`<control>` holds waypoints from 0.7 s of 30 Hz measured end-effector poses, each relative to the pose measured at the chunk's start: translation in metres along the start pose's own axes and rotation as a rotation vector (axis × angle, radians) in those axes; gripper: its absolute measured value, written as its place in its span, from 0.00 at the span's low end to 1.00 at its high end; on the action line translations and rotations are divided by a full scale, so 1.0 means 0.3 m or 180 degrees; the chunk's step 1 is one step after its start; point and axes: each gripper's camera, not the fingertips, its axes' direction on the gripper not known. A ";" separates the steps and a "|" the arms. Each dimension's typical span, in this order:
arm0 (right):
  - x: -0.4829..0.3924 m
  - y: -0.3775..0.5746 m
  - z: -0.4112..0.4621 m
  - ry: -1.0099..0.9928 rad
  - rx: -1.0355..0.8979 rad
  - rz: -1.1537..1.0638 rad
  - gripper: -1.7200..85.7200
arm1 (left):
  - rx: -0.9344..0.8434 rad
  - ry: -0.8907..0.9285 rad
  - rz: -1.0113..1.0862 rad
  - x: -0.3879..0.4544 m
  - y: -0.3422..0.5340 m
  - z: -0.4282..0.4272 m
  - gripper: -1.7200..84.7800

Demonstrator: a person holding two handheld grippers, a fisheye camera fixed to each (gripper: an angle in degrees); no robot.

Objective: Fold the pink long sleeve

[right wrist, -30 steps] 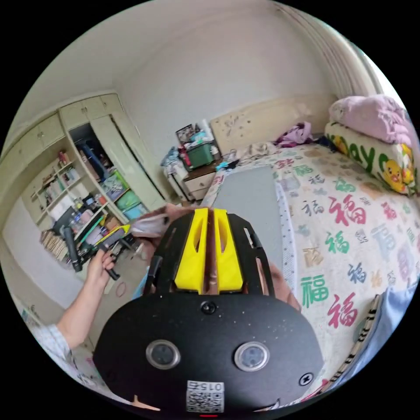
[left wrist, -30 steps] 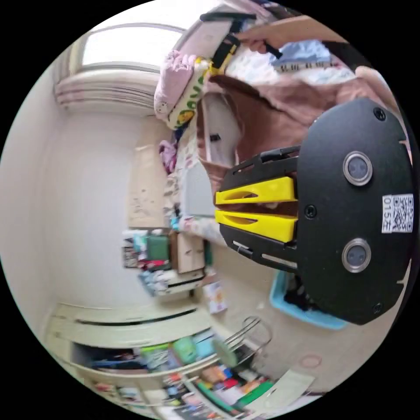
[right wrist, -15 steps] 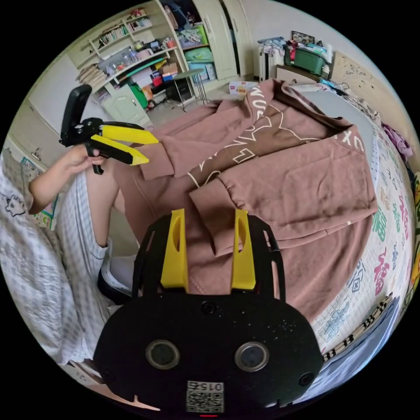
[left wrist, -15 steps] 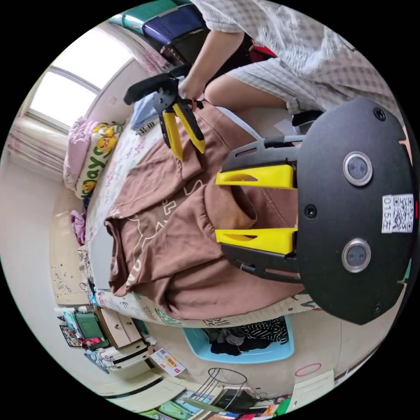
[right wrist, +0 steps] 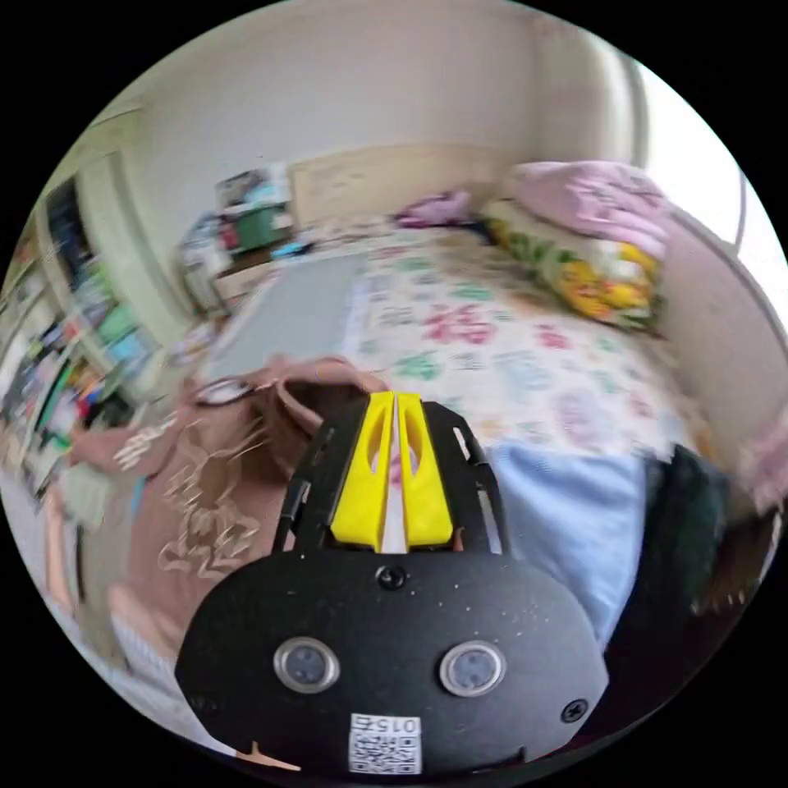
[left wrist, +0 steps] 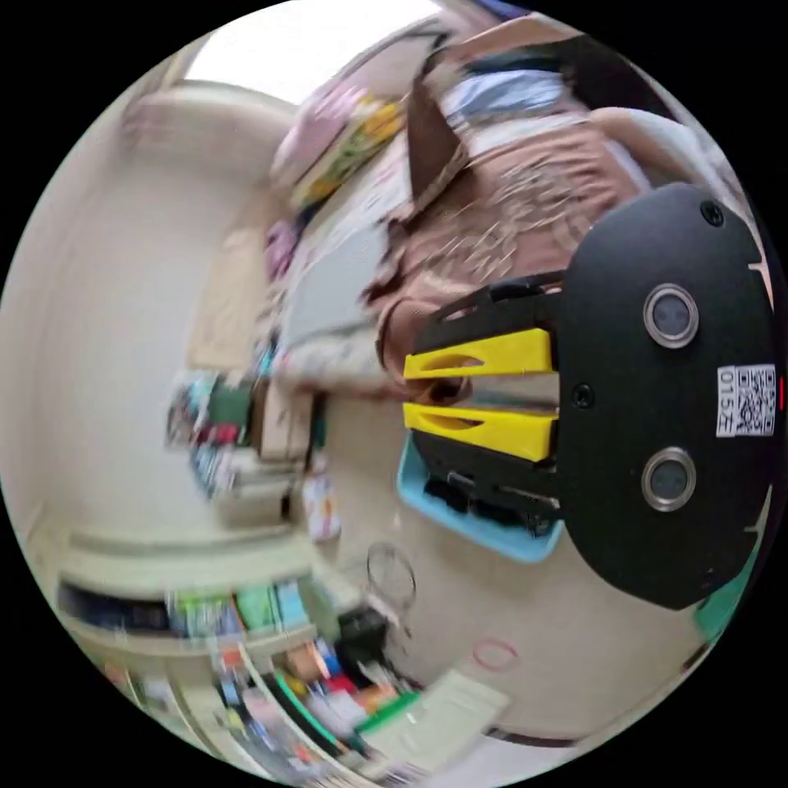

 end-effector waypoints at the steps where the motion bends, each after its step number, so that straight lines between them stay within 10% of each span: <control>1: 0.074 -0.024 -0.025 0.0361 0.0000 0.0189 0.07 | 0.0038 -0.0272 -0.0209 -0.061 -0.022 -0.019 0.12; 7: 0.298 0.054 -0.066 0.0222 0.0274 0.0689 0.06 | -0.0093 -0.0017 -0.0012 -0.066 0.038 0.008 0.10; 21: -0.643 -0.094 0.830 -0.0900 -0.0650 -0.0917 0.02 | -0.1180 0.1075 0.0908 0.896 -0.120 1.020 0.05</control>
